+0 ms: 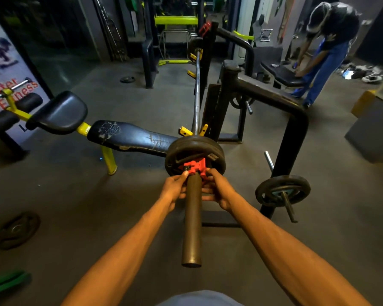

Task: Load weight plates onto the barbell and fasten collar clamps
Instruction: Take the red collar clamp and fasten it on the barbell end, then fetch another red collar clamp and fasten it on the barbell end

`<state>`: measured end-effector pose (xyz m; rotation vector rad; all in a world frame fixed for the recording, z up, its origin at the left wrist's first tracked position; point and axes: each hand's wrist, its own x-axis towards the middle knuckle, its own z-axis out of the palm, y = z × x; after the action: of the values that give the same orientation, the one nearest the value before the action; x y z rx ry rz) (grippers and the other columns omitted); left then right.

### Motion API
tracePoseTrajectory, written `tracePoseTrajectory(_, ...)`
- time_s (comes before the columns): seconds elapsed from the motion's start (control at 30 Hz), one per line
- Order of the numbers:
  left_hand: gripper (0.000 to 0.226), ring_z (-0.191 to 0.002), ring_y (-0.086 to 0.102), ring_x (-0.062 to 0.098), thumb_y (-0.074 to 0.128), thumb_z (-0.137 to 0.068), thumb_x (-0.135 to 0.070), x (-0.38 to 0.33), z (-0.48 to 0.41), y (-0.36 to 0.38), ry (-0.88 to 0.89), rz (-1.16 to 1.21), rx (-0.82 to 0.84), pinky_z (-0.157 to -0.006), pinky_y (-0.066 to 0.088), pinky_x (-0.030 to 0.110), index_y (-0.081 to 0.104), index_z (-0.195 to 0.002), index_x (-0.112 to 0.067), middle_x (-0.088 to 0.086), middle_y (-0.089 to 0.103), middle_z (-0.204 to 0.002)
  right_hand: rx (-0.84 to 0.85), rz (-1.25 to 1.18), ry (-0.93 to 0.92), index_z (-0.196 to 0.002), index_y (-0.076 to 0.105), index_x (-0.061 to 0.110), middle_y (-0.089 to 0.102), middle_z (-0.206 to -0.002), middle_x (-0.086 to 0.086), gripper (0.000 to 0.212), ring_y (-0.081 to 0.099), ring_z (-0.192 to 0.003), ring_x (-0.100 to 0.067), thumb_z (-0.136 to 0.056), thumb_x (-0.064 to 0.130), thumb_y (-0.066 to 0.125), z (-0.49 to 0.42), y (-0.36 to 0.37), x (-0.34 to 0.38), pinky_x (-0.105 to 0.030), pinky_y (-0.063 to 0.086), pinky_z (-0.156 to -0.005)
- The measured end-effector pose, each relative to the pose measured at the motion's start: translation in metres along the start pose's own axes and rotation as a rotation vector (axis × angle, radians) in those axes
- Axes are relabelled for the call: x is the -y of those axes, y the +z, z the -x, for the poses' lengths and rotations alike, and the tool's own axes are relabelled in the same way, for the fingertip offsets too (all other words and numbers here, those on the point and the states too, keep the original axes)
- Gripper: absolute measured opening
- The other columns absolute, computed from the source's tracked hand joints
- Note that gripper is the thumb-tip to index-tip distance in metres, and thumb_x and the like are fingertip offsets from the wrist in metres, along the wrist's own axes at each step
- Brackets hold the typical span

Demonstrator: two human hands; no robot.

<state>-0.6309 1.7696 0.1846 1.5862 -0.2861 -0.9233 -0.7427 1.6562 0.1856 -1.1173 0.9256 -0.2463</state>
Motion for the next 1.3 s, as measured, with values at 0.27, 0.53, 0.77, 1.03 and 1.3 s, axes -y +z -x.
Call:
tracePoseTrajectory(0.27,0.078,-0.096,0.076,0.024,0.052,-0.075,-0.085,-0.005,-0.003,-0.005,-0.002,0.045,0.061,-0.087,0.059,0.045,0.069,-0.117,-0.022,0.01,0.078,-0.104,0.042,-0.007,0.044,-0.134,0.058,0.014,0.075,-0.111,-0.012,0.08,0.074,-0.098,-0.026,-0.073,0.061,0.081,-0.003,0.022,0.015,-0.038,0.061,-0.07)
tracePoseTrajectory(0.53,0.068,-0.09,0.077,0.027,0.065,-0.08,-0.069,-0.013,-0.012,-0.005,-0.02,0.015,-0.009,-0.078,0.062,0.041,0.07,-0.116,-0.012,0.014,0.078,-0.098,0.002,-0.136,0.035,-0.143,0.048,0.009,0.074,-0.113,-0.014,0.1,0.076,-0.097,-0.027,-0.062,0.049,0.093,-0.015,0.032,0.016,-0.039,0.064,-0.073)
tracePoseTrajectory(0.77,0.043,-0.066,0.075,0.016,0.061,-0.094,-0.044,-0.013,-0.011,-0.001,0.001,0.016,-0.135,-0.056,0.058,0.028,0.07,-0.109,-0.005,0.01,0.076,-0.084,-0.007,-0.1,0.013,-0.113,0.054,0.017,0.07,-0.094,-0.007,0.047,0.07,-0.084,-0.019,-0.081,0.032,0.084,-0.008,0.037,0.018,-0.033,0.057,-0.065)
tracePoseTrajectory(1.03,0.038,-0.091,0.072,0.028,0.064,-0.092,-0.041,-0.017,-0.005,-0.001,0.025,-0.083,-0.267,-0.076,0.061,0.038,0.069,-0.106,-0.006,0.012,0.073,-0.098,-0.049,0.008,-0.025,-0.121,0.056,0.017,0.071,-0.102,-0.008,0.06,0.07,-0.091,-0.021,-0.078,0.048,0.083,0.005,0.037,0.018,-0.034,0.057,-0.07)
tracePoseTrajectory(1.3,0.026,-0.103,0.062,0.015,0.067,-0.089,-0.025,-0.032,0.045,0.019,0.628,-0.533,-0.21,-0.093,0.051,0.032,0.062,-0.112,-0.015,0.003,0.055,-0.117,-0.16,0.432,-0.209,-0.088,0.064,0.013,0.062,-0.084,-0.007,0.03,0.06,-0.084,-0.022,-0.087,0.042,0.073,0.051,-0.045,0.01,-0.04,0.051,-0.076)
